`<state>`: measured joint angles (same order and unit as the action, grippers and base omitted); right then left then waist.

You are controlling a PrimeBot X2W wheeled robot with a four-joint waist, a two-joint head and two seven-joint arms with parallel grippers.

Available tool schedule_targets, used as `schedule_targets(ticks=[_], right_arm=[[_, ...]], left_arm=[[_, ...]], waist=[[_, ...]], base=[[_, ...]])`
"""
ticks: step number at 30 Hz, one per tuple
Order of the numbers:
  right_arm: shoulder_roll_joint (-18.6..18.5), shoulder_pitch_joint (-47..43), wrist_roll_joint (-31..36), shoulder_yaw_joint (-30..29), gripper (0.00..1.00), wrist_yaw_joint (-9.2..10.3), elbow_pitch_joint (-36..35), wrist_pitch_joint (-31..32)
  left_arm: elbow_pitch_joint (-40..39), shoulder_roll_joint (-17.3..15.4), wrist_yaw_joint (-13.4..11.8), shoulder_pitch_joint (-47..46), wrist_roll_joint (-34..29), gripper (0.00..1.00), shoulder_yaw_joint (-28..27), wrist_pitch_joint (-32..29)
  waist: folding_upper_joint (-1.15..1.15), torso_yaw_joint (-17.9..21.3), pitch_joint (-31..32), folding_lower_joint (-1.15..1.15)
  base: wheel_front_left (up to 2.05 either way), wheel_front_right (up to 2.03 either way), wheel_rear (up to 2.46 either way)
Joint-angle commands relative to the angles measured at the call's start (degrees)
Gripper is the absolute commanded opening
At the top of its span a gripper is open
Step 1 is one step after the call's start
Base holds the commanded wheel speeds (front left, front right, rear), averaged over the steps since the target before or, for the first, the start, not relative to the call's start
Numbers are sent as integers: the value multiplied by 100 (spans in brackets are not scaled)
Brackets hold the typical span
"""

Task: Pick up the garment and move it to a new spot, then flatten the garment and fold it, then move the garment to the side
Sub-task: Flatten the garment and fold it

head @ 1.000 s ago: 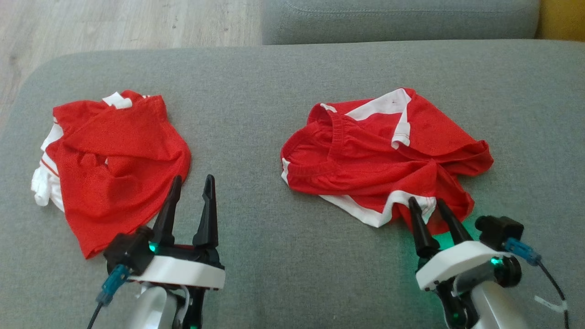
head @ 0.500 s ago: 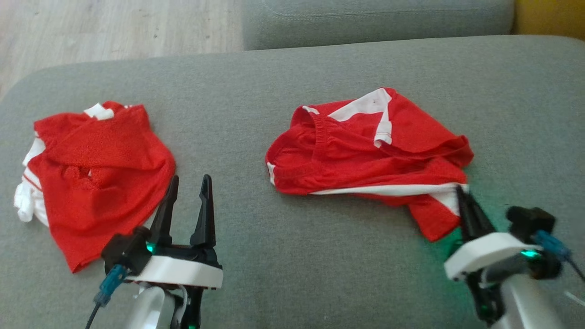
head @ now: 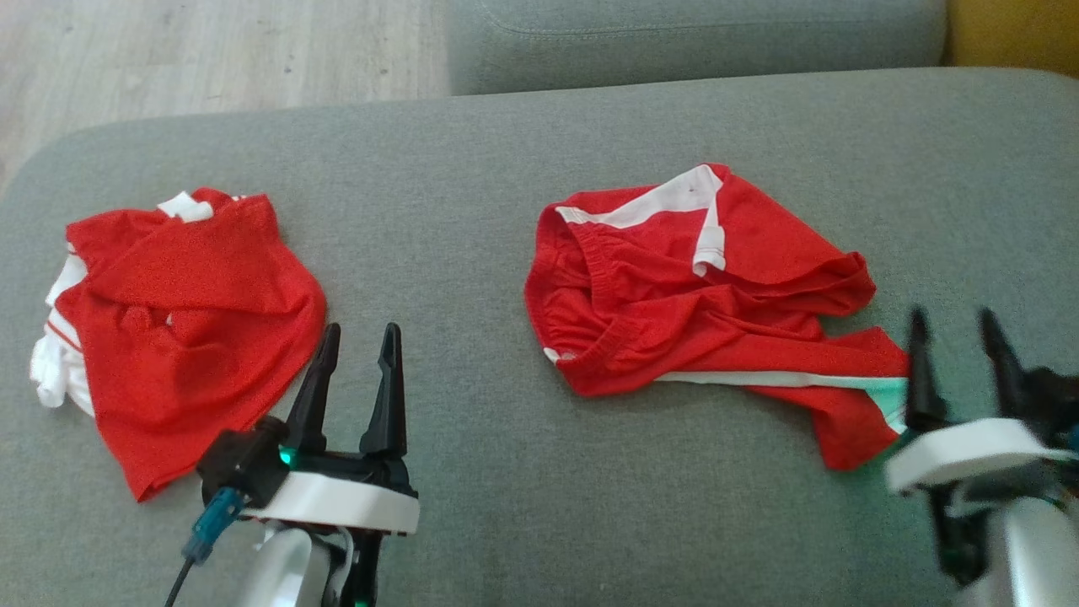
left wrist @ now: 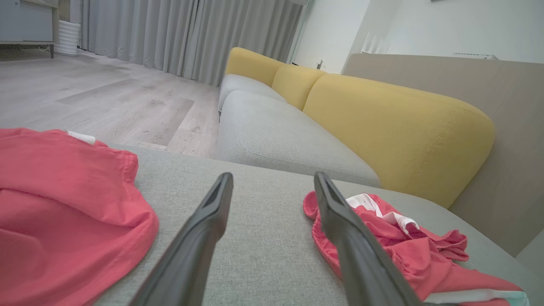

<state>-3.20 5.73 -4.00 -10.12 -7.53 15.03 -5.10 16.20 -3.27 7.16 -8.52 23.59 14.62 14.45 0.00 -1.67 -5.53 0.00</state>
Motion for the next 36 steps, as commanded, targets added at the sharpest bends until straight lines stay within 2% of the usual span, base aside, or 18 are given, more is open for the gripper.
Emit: schedule_targets(ticks=[1, 7, 12, 22, 32, 36], right_arm=[[17, 223, -74, 461, 100, 4, -330, -205], [29, 13, -430, 1777, 100, 4, -508, -505], [31, -51, -568, 2285, 100, 4, -218, -552], [32, 222, -639, 2464, 100, 4, 175, -578], [-47, 954, -585, 2759, 100, 4, 1009, 385], [-109, 1149, -635, 2842, 100, 4, 1324, 518]], left_arm=[[-169, -30, 32, -216, -28, 100, -161, 55], [-161, -27, 33, -182, -16, 100, -107, 55], [-183, -24, 33, -153, -7, 100, -58, 55], [-192, -31, 33, -104, -2, 100, -18, 55], [-157, -8, 33, -229, 68, 100, 122, 55], [-116, 2, 33, -283, 103, 100, 138, 55]], waist=[[0, -50, 37, 0], [0, -230, 128, 0], [0, -417, 137, 0], [0, -673, 94, 0], [0, -899, -151, 0], [0, -982, -235, 0]], base=[[0, 0, 0], [0, 0, 0], [0, 0, 0], [0, 0, 0], [0, 0, 0], [0, 0, 0]])
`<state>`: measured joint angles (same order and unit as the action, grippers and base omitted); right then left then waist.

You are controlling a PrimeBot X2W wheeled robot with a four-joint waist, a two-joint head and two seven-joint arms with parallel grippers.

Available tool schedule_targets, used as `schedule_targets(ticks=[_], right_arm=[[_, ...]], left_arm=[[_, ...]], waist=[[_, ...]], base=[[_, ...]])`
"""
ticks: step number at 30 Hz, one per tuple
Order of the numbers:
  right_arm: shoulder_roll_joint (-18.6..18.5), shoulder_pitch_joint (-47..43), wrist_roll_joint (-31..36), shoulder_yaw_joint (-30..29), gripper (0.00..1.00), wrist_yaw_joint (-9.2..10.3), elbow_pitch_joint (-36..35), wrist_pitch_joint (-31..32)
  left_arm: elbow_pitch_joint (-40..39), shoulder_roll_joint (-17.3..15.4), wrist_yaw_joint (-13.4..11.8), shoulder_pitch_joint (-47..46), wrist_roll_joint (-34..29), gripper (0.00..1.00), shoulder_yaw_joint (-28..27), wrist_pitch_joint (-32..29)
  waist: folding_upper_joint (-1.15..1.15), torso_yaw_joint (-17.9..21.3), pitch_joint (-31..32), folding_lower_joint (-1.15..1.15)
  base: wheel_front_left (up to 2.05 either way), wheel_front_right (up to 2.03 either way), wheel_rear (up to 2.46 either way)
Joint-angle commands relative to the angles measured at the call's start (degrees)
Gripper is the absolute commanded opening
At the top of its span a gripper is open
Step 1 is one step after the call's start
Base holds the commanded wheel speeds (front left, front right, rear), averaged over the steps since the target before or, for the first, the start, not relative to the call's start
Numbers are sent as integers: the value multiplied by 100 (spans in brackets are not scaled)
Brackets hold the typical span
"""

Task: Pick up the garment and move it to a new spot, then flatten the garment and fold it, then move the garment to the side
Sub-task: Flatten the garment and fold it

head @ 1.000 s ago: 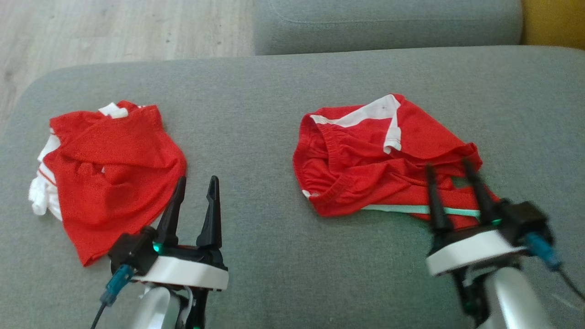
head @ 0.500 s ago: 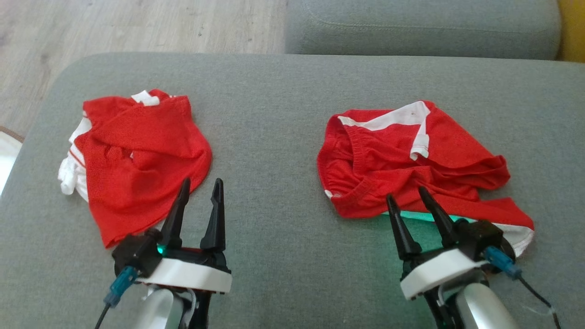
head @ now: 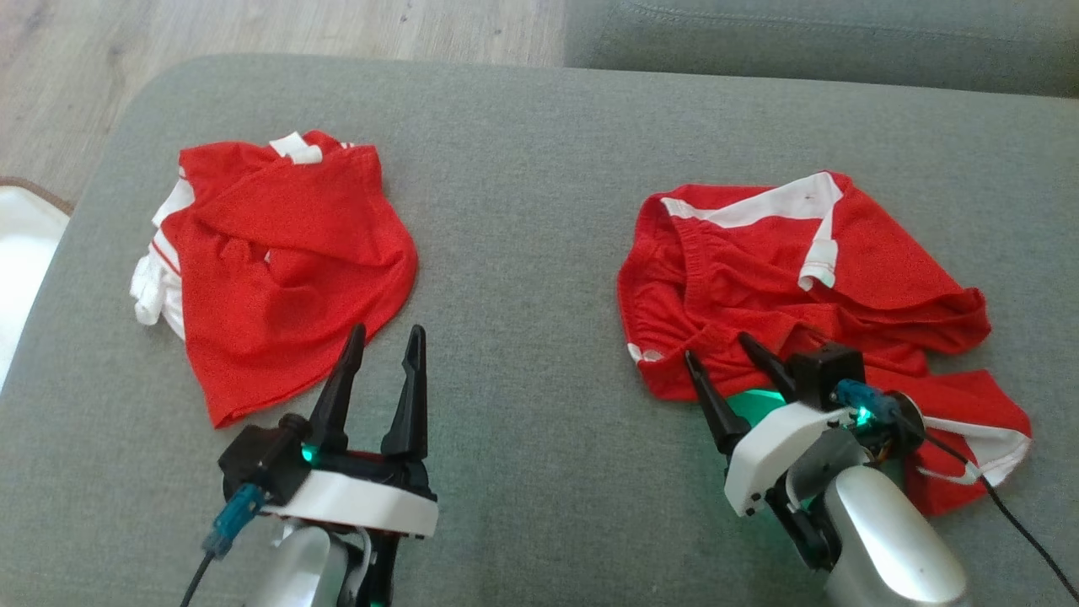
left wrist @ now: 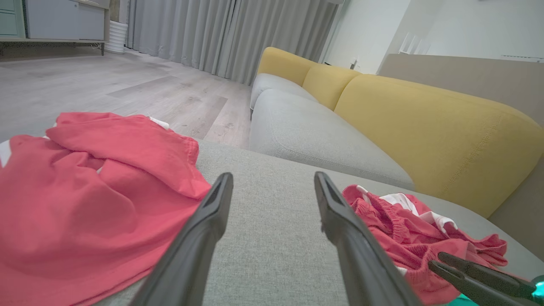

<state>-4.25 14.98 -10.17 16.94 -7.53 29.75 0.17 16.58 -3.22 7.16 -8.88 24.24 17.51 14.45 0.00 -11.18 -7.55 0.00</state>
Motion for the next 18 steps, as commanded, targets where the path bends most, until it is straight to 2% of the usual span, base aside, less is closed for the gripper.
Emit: schedule_targets(ticks=[1, 4, 5, 6, 7, 18], right_arm=[[-6, 259, -30, 142, 100, 4, -88, -26], [7, 344, -94, 149, 100, 4, 67, -90], [13, 369, -128, 152, 93, 4, 116, -102], [17, 395, -146, 166, 42, 4, 159, -111], [21, 421, -162, 183, 0, 4, 200, -121], [-25, 819, -205, 237, 0, 4, 282, -399]], left_arm=[[-148, -1, 33, -259, 45, 100, -151, 55], [-132, 4, 33, -280, 53, 100, -147, 55], [-130, 6, 33, -287, 54, 100, -144, 55], [-130, 7, 33, -292, 55, 100, -141, 55], [-130, 9, 33, -296, 56, 100, -140, 55], [-111, 24, 33, -342, 80, 100, -143, 55]], waist=[[0, -47, -50, 0], [0, -83, -84, 0], [0, -92, -94, 0], [0, -99, -103, 0], [0, -105, -110, 0], [0, -133, -112, 0]], base=[[0, 0, 0], [0, 0, 0], [0, 0, 0], [0, 0, 0], [0, 0, 0], [0, 0, 0]])
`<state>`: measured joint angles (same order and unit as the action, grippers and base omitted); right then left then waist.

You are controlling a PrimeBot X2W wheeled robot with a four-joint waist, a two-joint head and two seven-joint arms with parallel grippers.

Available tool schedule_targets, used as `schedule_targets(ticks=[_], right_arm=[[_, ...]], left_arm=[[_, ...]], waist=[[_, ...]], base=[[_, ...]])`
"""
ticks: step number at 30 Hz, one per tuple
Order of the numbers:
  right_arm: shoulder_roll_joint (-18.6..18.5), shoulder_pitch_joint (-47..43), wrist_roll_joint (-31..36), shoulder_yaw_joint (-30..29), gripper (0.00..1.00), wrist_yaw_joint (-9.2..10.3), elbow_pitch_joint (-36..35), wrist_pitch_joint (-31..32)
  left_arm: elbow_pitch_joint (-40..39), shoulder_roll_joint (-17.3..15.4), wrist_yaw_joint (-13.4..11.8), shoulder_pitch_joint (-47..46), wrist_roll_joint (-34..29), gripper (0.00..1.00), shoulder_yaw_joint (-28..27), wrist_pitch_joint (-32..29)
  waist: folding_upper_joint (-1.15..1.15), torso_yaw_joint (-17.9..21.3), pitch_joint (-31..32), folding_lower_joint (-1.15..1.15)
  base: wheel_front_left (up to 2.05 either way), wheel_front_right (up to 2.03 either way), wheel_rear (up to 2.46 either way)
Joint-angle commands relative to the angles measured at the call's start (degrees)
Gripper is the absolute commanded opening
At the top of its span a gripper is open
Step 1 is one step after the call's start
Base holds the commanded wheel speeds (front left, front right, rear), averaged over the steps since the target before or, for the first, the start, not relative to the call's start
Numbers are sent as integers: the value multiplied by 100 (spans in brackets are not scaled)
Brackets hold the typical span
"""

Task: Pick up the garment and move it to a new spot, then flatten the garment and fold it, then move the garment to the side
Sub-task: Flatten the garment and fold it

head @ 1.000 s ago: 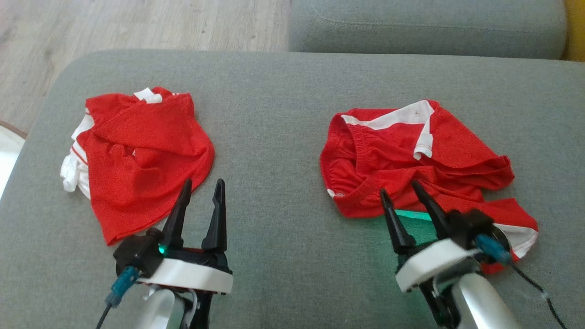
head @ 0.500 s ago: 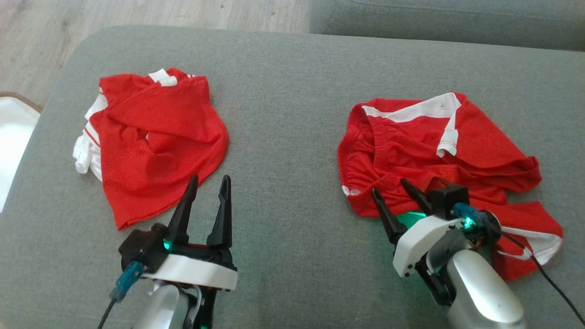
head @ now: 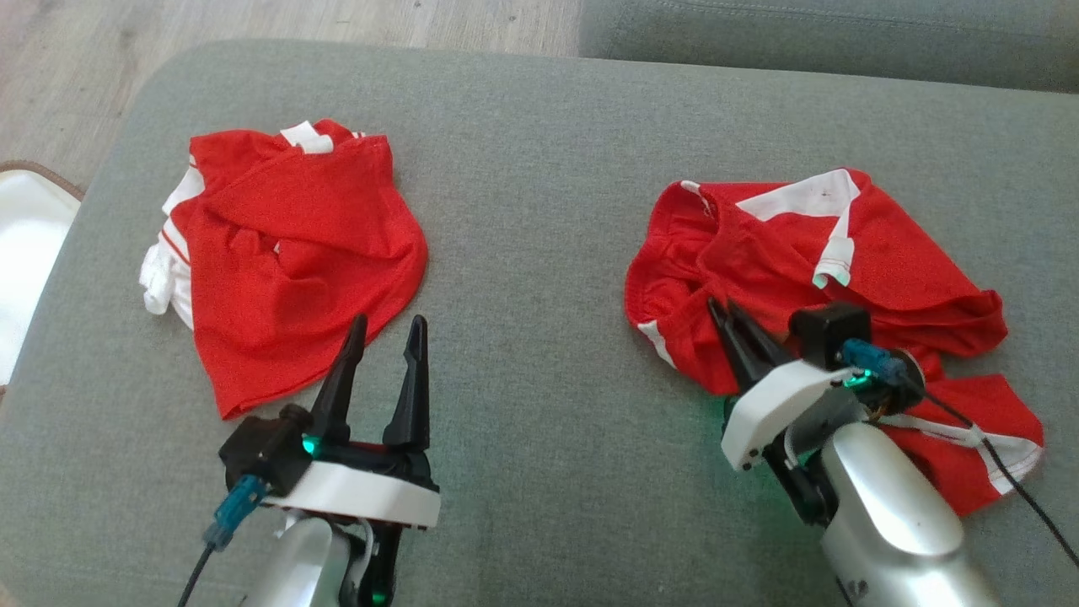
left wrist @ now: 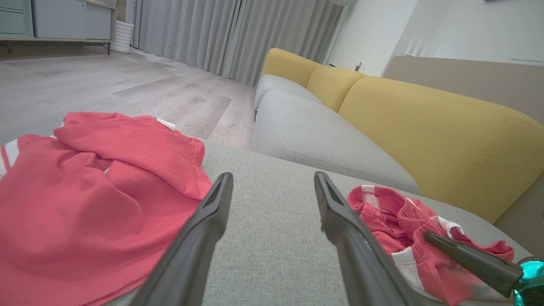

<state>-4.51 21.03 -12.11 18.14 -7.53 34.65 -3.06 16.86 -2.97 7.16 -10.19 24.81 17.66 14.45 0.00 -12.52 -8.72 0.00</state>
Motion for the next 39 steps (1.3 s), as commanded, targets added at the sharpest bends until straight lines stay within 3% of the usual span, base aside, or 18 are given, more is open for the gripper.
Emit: schedule_targets(ticks=[1, 10, 19, 20, 21, 25, 30, 39], right_arm=[[-10, 257, 1, 127, 0, 4, -235, -80], [-253, 690, 160, 224, 0, 4, -238, 89], [-438, 1281, 252, 466, 0, 4, 570, 135], [-429, 1338, 274, 498, 54, 4, 686, 117], [-416, 1391, 308, 521, 100, 4, 795, 81], [-223, 1553, 297, 503, 100, 4, 1125, -364], [-77, 1416, 208, 232, 100, 4, 987, -950], [3, 263, 308, -615, 100, 4, -515, -1188]], left_arm=[[-136, -1, 33, -211, 26, 100, -160, 55], [-138, 5, 33, -243, 56, 100, -132, 55], [-148, 8, 33, -319, 103, 100, -68, 55], [-150, 8, 33, -324, 107, 100, -73, 55], [-153, 8, 33, -329, 109, 100, -86, 55], [-141, 9, 33, -365, 83, 100, -184, 55], [-218, 5, 33, -346, 17, 100, -418, 55], [-337, -46, 33, -229, -98, 100, -693, 55]], waist=[[0, -1, 12, 0], [0, -71, -23, 0], [0, -204, -183, 0], [0, -199, -197, 0], [0, -185, -211, 0], [0, -15, -213, 0], [0, 316, -96, 0], [0, 973, 240, 0]], base=[[0, 0, 0], [0, 0, 0], [0, 0, 0], [0, 0, 0], [0, 0, 0], [0, 0, 0], [0, 0, 0], [0, 0, 0]])
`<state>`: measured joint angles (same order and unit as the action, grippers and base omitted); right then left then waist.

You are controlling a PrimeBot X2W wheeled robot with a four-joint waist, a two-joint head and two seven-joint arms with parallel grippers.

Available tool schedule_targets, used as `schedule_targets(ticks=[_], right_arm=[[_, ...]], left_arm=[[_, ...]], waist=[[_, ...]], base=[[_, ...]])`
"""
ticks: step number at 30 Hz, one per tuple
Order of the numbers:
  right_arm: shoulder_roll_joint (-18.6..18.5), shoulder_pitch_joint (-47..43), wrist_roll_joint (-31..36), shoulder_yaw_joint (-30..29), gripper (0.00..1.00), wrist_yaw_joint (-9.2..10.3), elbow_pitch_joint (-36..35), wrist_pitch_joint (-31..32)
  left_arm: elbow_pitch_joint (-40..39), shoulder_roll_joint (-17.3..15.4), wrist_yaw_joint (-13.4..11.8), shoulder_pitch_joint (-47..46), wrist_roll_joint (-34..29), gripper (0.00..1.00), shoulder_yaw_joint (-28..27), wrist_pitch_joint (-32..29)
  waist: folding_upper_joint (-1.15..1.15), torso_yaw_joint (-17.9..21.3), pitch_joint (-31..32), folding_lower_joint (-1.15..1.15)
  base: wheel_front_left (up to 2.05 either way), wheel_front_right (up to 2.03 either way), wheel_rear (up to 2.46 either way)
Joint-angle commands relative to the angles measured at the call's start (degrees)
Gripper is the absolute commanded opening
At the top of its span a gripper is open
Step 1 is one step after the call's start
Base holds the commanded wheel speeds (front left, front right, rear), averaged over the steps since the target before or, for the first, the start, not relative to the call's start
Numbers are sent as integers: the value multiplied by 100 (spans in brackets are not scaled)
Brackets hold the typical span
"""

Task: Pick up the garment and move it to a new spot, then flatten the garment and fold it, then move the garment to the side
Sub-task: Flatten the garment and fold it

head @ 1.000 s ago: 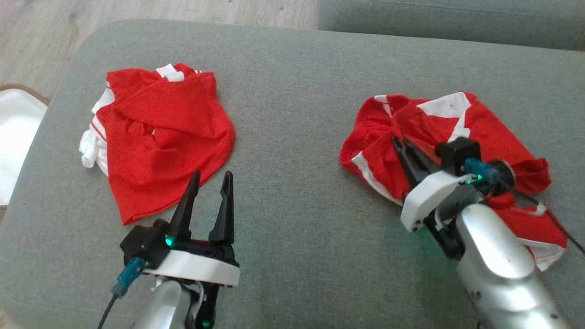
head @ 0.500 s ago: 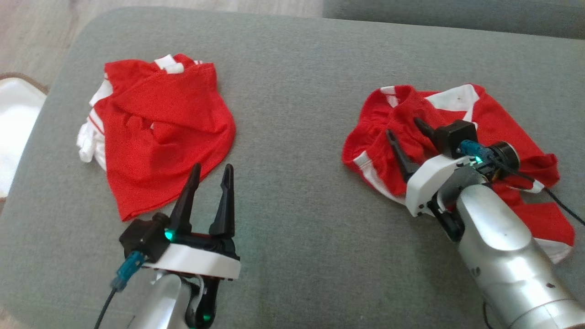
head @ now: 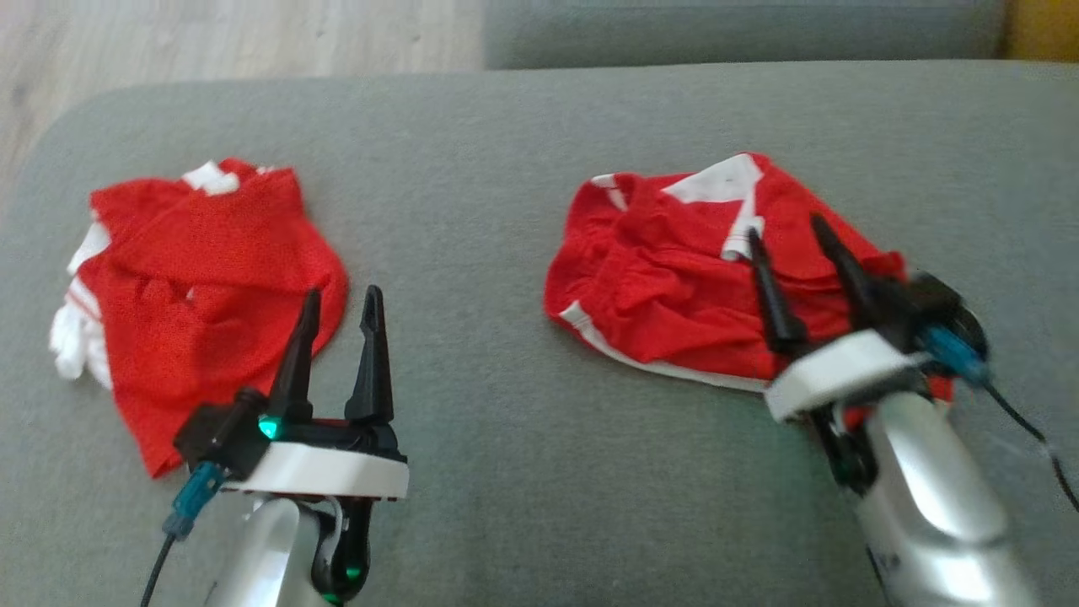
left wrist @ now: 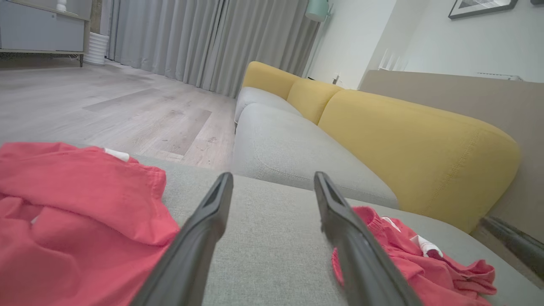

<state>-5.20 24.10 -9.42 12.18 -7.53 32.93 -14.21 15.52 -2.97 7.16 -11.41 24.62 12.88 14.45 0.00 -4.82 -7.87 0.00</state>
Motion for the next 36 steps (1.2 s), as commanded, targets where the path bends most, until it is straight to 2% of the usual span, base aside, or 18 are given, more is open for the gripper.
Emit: schedule_targets(ticks=[1, 6, 9, 14, 24, 30, 36], right_arm=[[78, -222, 57, -162, 100, 4, -591, -75], [139, -1158, 99, -706, 100, 4, -1562, -77], [176, -1622, 83, -759, 100, 4, -1899, -77], [210, -2109, 136, -656, 100, 4, -2067, -78], [230, -2084, -28, -586, 100, 4, -2149, -78], [231, -1997, -89, -628, 100, 4, -2212, -78], [232, -1915, -171, -600, 100, 4, -2198, -78]], left_arm=[[-216, -46, 33, -93, -82, 100, -230, 55], [-236, -39, 33, -29, -88, 100, -240, 55], [-216, -33, 33, -6, -92, 100, -224, 55], [-158, -25, 33, 34, -95, 100, -174, 55], [-73, -132, 33, -11, -148, 100, -29, 55], [306, -481, 33, -535, -247, 100, 606, -272], [545, -897, 33, -1313, -221, 100, 1660, -1006]], waist=[[0, 263, 182, 0], [0, 490, 300, 0], [0, 584, 330, 0], [0, 663, 368, 0], [0, 744, 287, 0], [0, 818, 71, 0], [0, 950, -156, 0]], base=[[0, 0, 0], [0, 0, 0], [0, 0, 0], [0, 0, 0], [0, 0, 0], [0, 0, 0], [0, 0, 0]])
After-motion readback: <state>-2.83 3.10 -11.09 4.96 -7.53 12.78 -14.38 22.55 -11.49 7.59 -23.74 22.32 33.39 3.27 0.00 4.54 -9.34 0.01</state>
